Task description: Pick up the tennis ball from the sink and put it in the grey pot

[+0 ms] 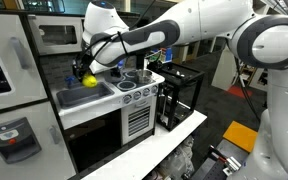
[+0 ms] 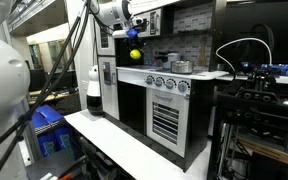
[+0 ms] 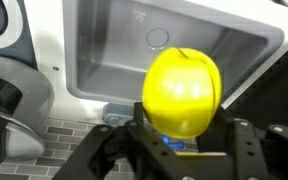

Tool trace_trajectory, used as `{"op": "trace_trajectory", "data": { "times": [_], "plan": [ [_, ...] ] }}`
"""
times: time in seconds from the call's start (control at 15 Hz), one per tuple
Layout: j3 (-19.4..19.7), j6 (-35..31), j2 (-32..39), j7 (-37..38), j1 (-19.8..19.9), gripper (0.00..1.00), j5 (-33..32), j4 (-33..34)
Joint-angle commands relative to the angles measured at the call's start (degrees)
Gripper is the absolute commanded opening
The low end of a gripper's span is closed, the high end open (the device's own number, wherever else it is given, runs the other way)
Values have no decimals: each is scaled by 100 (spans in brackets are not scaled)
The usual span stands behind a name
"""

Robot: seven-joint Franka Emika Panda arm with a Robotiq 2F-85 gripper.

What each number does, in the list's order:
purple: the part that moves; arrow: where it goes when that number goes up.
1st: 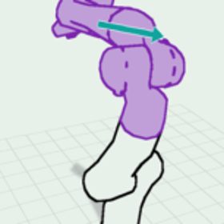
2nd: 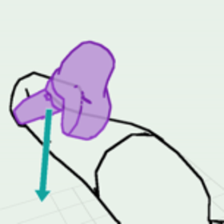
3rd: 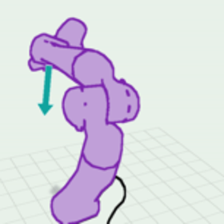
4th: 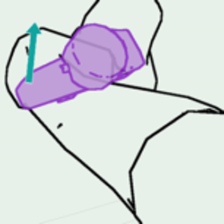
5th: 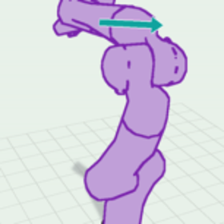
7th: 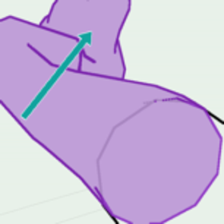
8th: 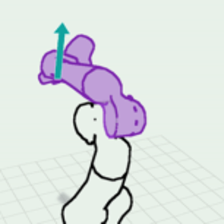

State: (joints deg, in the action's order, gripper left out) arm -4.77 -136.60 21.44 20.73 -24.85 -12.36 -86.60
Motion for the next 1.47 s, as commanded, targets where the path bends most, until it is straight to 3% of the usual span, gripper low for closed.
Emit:
{"op": "trace_trajectory", "data": {
  "times": [0.0, 0.53, 1.4],
  "plan": [
    [-368, 284, -535, -695, 367, 41, 505, -520],
    [-718, 1204, -1360, -1946, 790, 41, 1408, -1106],
    [-447, 2574, -2236, -2330, 1317, 41, 1401, -1554]
  ]
}}
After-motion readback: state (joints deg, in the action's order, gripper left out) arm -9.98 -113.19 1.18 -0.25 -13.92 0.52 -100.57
